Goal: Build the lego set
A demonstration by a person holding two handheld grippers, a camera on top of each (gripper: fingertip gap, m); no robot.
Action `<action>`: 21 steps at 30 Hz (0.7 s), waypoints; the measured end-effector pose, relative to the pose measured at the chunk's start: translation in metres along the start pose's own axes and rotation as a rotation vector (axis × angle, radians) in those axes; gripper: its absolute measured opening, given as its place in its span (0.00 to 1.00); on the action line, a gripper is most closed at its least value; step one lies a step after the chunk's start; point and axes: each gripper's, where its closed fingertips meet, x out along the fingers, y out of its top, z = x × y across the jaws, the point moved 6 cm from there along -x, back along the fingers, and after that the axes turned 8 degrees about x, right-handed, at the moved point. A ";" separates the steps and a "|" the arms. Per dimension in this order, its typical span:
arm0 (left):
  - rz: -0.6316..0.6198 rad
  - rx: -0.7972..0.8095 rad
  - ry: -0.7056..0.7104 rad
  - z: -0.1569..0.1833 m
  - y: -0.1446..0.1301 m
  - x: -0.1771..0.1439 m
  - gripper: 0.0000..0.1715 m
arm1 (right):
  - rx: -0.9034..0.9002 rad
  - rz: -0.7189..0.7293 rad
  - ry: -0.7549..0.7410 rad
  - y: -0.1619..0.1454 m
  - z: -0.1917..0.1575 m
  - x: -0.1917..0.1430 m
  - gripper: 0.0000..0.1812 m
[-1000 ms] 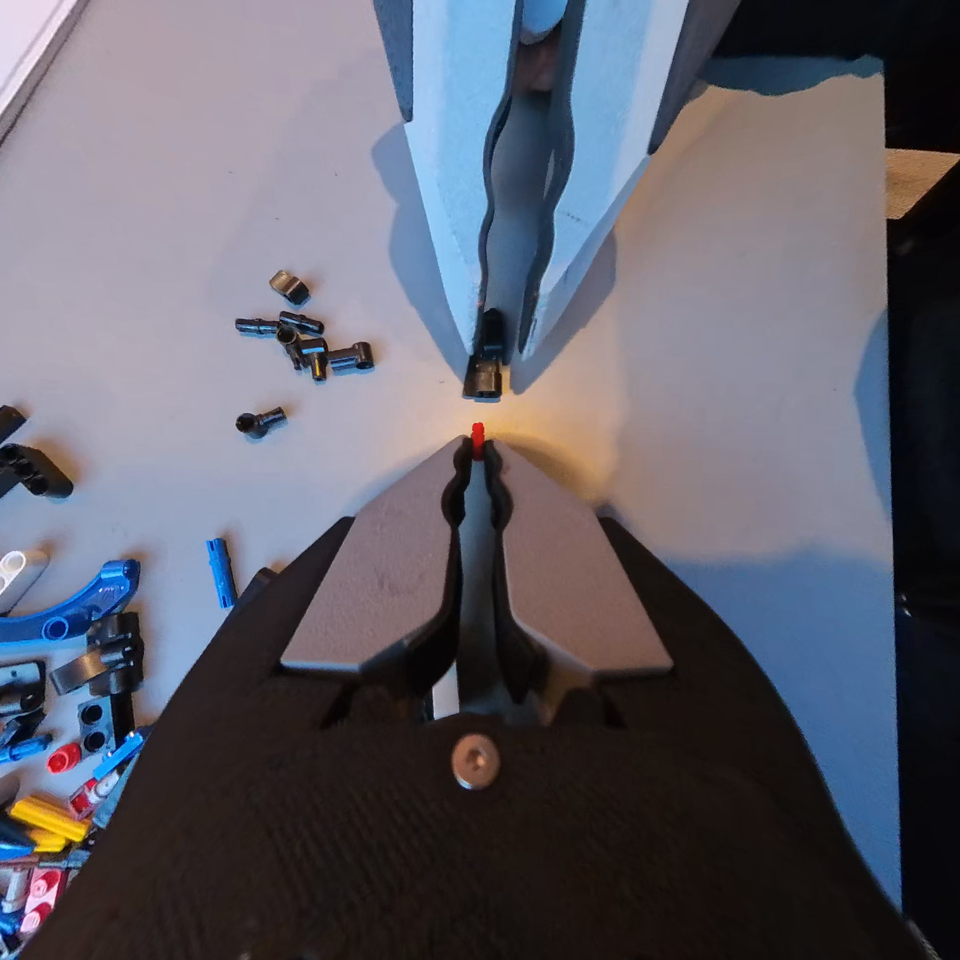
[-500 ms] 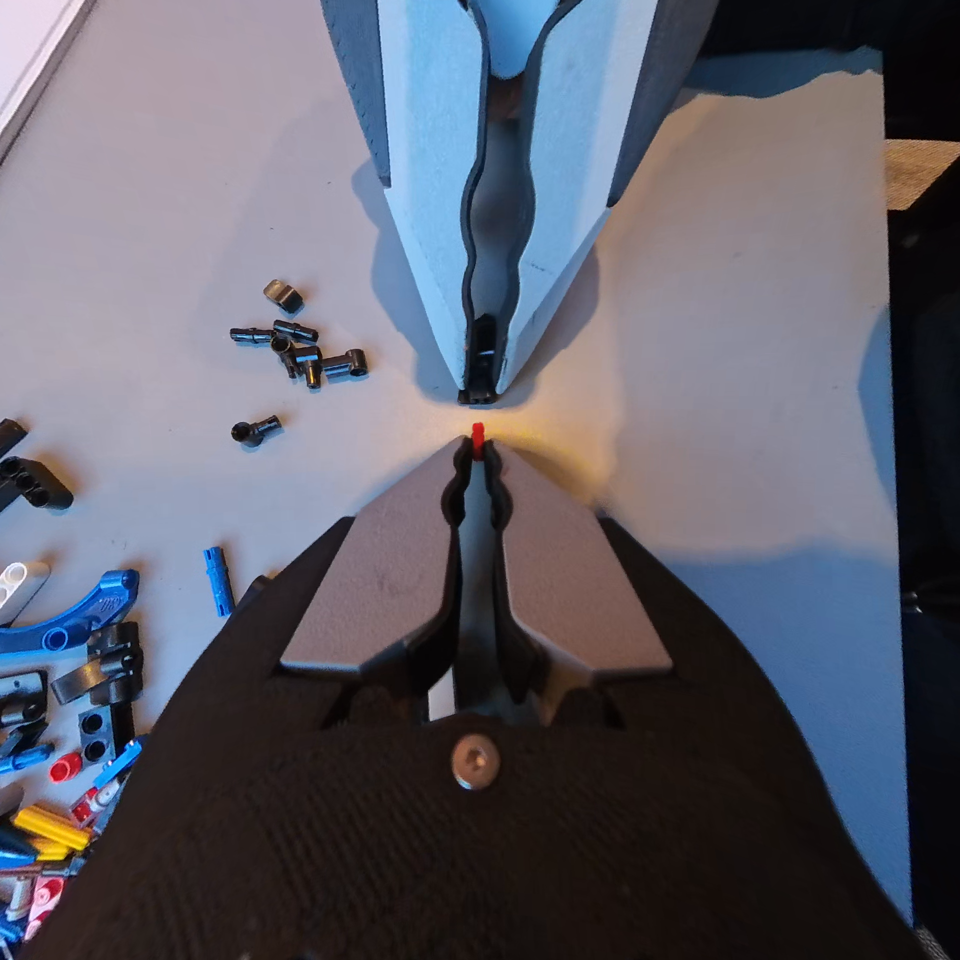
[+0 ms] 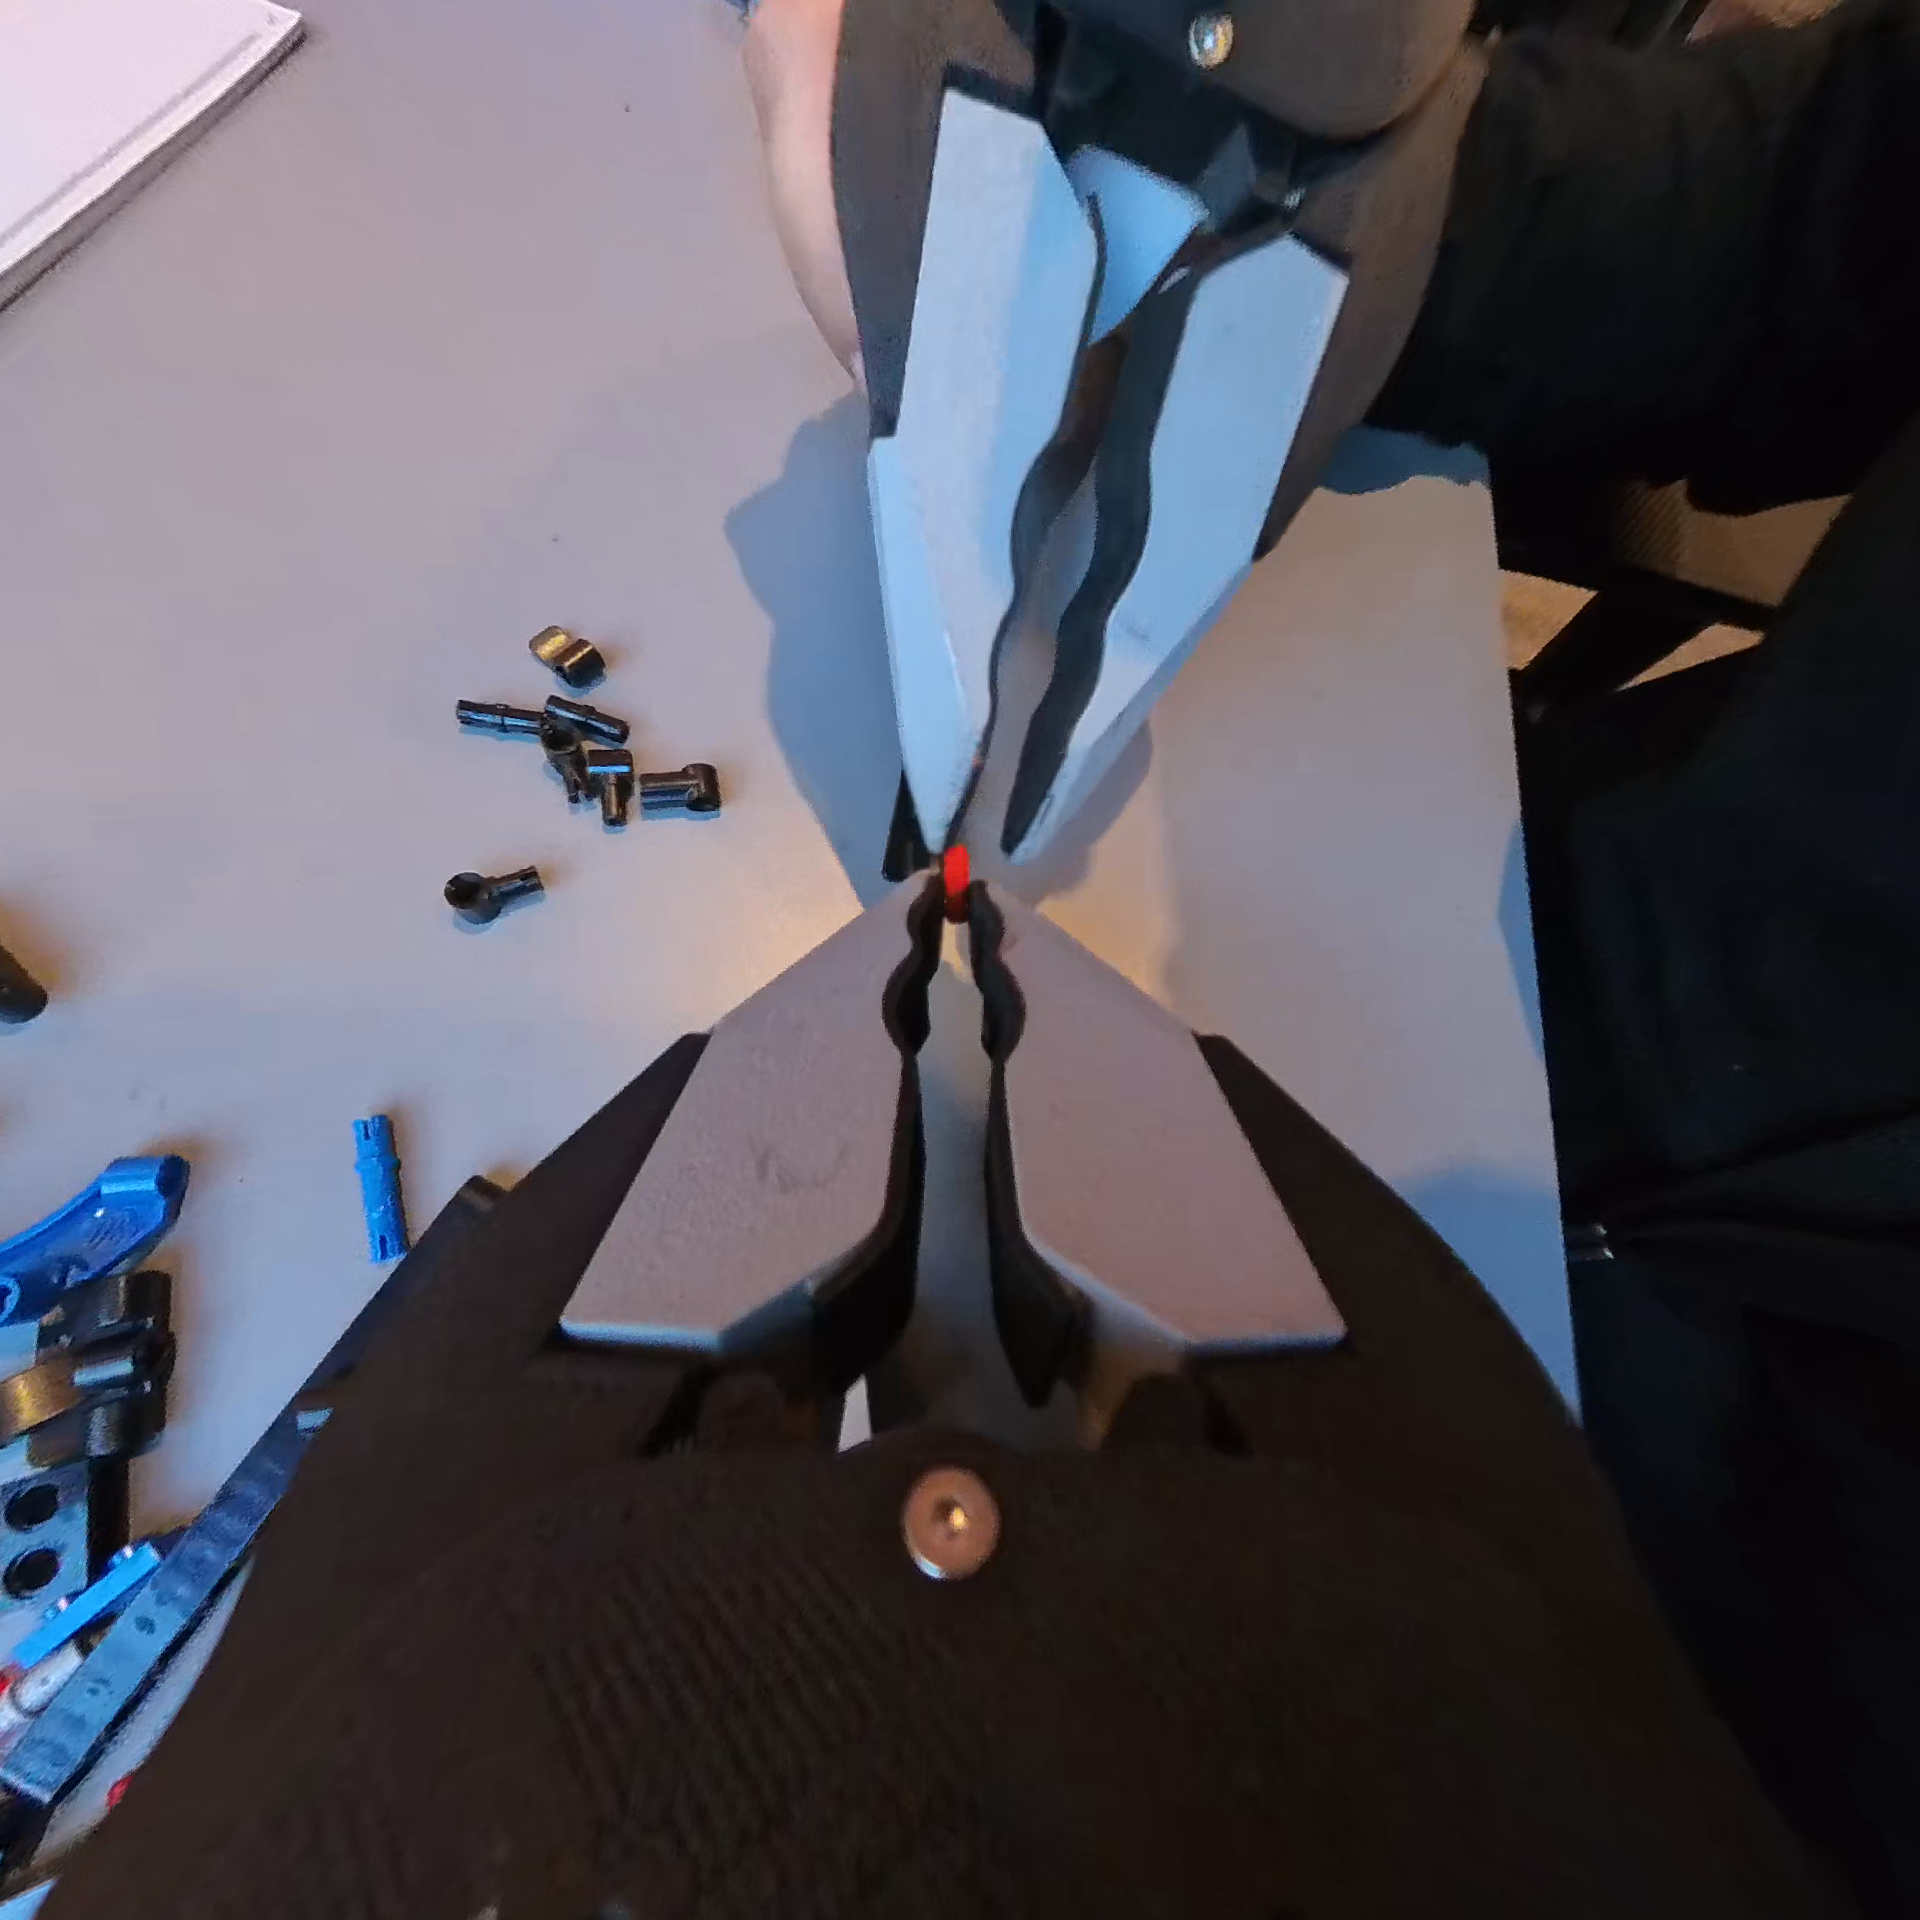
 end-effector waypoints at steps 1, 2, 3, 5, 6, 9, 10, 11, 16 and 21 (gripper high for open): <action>0.010 -0.006 -0.008 0.000 0.001 -0.001 0.01 | -0.003 -0.006 -0.011 0.000 0.001 0.001 0.03; 0.019 -0.011 -0.017 0.001 0.002 -0.001 0.01 | -0.003 -0.008 -0.019 0.000 0.001 0.001 0.03; 0.026 -0.014 -0.023 0.001 0.002 -0.002 0.00 | -0.001 -0.006 -0.019 0.000 0.002 0.001 0.02; 0.038 -0.017 -0.027 0.001 0.003 -0.003 0.00 | 0.000 0.000 -0.013 0.001 0.001 0.000 0.01; 0.041 -0.019 -0.029 0.001 0.004 -0.003 0.00 | -0.002 0.002 -0.014 0.001 0.001 0.000 0.01; 0.043 -0.021 -0.034 0.001 0.004 -0.003 0.00 | -0.007 0.001 -0.018 0.001 0.001 0.000 0.00; 0.041 -0.020 -0.031 0.001 0.004 -0.003 0.01 | -0.004 0.002 -0.016 0.001 0.001 0.000 0.00; 0.039 -0.019 -0.028 0.001 0.003 -0.003 0.00 | 0.002 0.003 -0.013 0.000 0.002 0.000 0.00; 0.044 -0.031 -0.033 0.000 0.003 -0.003 0.00 | 0.002 0.011 -0.010 0.001 0.001 -0.001 0.01; 0.032 -0.029 -0.027 -0.001 0.002 -0.002 0.01 | 0.009 -0.001 -0.016 0.000 0.002 0.001 0.00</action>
